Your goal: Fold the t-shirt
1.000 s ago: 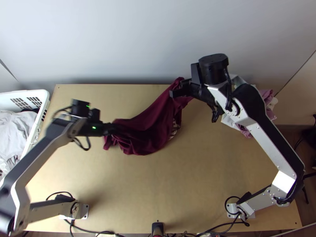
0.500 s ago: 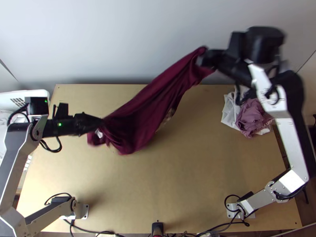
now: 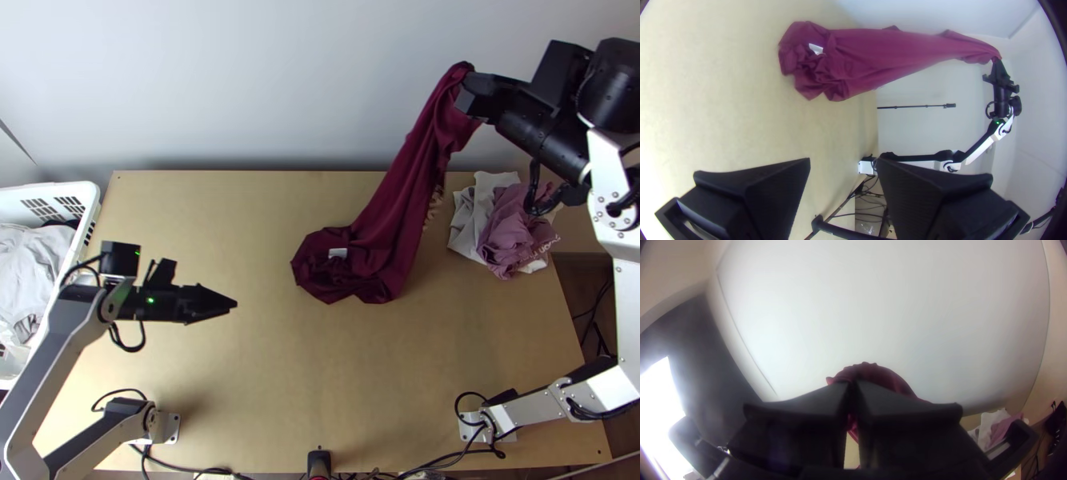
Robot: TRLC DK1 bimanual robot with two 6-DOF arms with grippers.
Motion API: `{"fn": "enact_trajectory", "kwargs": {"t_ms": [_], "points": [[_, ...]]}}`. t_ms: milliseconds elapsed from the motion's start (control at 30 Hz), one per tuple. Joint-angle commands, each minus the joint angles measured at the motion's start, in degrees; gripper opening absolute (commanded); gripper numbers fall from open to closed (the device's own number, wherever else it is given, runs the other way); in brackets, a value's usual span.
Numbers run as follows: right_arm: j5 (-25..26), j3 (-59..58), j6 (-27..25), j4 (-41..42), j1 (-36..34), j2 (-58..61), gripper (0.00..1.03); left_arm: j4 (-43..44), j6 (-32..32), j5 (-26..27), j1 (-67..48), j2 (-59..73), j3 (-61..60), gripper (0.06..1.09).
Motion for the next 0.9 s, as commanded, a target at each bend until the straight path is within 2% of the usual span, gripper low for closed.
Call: {"fn": "enact_trajectory", "kwargs": {"t_ms": [0, 67, 133, 233, 367, 433, 533, 633, 867], "points": [[-0.3, -2.6, 0.5, -0.3, -0.2, -1.7, 0.03, 16.8, -13.0, -6.4, -5.1, 0.5, -6.8, 0.8], [-0.3, -3.1, 0.7, -0.5, -0.1, -1.9, 0.03, 22.1, -16.0, -6.4, -5.1, 3.1, -6.8, 0.81], [-0.3, -3.7, 0.8, -0.6, 0.1, -2.1, 0.03, 25.5, -18.2, -7.0, -7.2, 5.4, -5.4, 0.87], [-0.2, -4.6, 0.9, -0.8, 0.5, -2.5, 0.03, 35.8, -24.9, -13.1, -15.2, 9.9, -3.8, 0.88], [-0.2, -5.9, 1.0, -1.3, 0.5, -3.2, 0.03, 43.5, -28.5, -20.1, -25.1, 19.6, 1.7, 0.88], [-0.1, -6.5, 0.9, -1.3, 0.4, -3.8, 0.03, 44.5, -29.8, -26.1, -28.6, 25.6, 6.5, 0.88], [0.0, -7.0, 0.7, -1.3, 0.0, -4.6, 0.03, 46.5, -31.5, -31.9, -33.0, 34.4, 14.2, 0.88], [-0.1, -7.2, 0.9, -1.3, -1.0, -5.5, 0.03, 47.1, -29.8, -37.2, -38.4, 42.1, 22.0, 0.88], [-0.2, -6.9, 1.4, -1.3, -2.3, -7.2, 0.03, 45.7, -29.6, -42.1, -43.8, 54.6, 34.5, 0.88]]}}
